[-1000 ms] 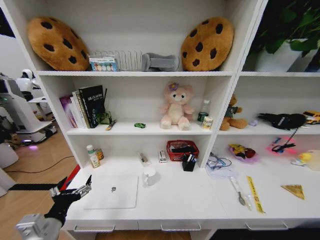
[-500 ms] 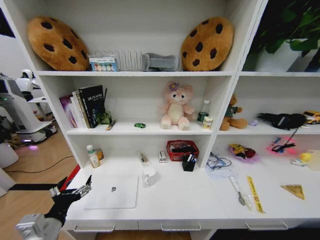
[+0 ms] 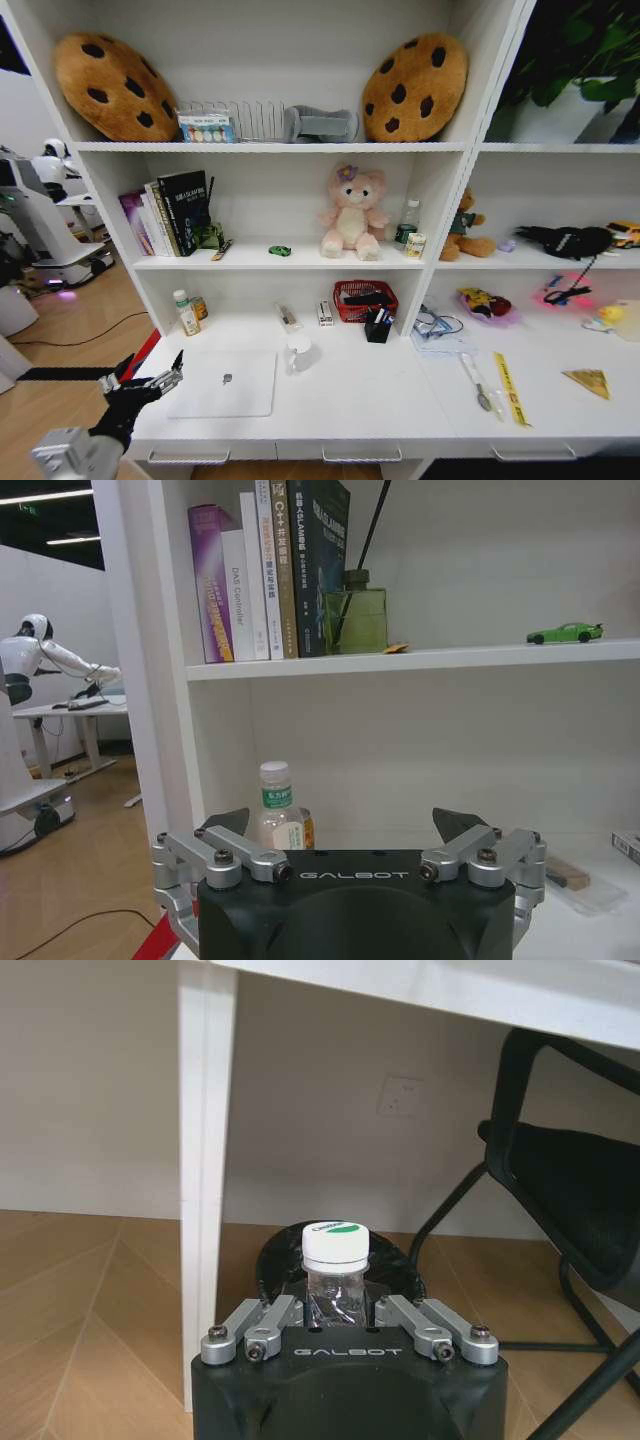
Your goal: Organize the objects on the table.
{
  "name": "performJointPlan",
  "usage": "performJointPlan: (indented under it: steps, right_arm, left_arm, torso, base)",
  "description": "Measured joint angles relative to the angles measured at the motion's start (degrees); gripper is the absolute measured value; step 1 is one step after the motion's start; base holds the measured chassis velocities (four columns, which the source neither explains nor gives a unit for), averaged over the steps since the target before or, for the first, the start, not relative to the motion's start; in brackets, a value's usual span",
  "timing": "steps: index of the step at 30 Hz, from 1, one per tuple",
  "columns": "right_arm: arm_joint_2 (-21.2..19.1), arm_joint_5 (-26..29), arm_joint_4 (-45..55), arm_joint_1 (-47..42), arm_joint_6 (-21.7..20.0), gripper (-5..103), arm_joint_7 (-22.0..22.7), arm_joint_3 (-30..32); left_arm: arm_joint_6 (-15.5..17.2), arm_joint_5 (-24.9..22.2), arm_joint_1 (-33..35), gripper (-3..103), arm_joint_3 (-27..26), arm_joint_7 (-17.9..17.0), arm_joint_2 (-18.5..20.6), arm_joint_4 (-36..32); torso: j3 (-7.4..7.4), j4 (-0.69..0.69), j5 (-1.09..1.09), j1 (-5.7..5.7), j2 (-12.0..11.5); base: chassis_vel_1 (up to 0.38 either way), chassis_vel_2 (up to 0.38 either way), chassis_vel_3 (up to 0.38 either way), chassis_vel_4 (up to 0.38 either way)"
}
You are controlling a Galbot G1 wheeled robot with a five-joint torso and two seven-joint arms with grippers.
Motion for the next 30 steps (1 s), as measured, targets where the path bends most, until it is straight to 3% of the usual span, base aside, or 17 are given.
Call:
performJointPlan:
  steps: [14, 24, 30]
  right_arm:
    - [-1.3, 2.6, -2.5, 1.8, 0.6, 26, -0.1, -0.3]
    - [-1.5, 2.7, -3.2, 4.4, 0.8, 26, -0.5, -0.7]
    - [-2.3, 1.6, -6.8, 9.0, 3.1, 26, -1.0, -1.5]
  left_arm:
    - [0.0, 0.0, 0.0, 100, 0.0, 0.0, 0.0, 0.0]
    - [0.0, 0.0, 0.0, 100, 0.0, 0.0, 0.0, 0.0]
    - [0.0, 0.0, 0.0, 100, 0.0, 0.0, 0.0, 0.0]
  torso:
    - [0.00, -0.02, -0.01, 0.00, 0.0]
    - [0.00, -0.02, 0.00, 0.00, 0.0]
    - [0.00, 0.03, 0.04, -0.01, 0.0]
  base:
    - [-0.057, -0.056, 0.051, 0.056]
    - [-0.228, -0.226, 0.219, 0.235]
    - [-0.231, -0.212, 0.189, 0.234]
